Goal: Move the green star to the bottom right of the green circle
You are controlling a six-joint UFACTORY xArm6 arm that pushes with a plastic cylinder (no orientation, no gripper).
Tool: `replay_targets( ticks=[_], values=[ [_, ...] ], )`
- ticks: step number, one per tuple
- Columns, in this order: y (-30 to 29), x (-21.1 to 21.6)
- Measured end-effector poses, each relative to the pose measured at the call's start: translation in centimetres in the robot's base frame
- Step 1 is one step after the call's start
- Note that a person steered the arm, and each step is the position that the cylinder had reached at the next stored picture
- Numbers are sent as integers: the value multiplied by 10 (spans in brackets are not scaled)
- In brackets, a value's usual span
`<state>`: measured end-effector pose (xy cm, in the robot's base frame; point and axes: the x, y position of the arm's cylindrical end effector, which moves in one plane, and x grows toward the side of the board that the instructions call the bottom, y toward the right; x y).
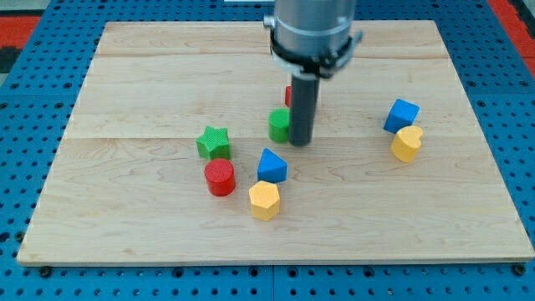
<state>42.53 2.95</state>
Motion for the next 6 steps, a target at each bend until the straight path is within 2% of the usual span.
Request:
replay_targets(
  ticks=[1,3,4,5,6],
  values=[
    [-26,0],
    [-156,-3],
    [-161,43],
    [-113,48],
    [-64,34]
  ],
)
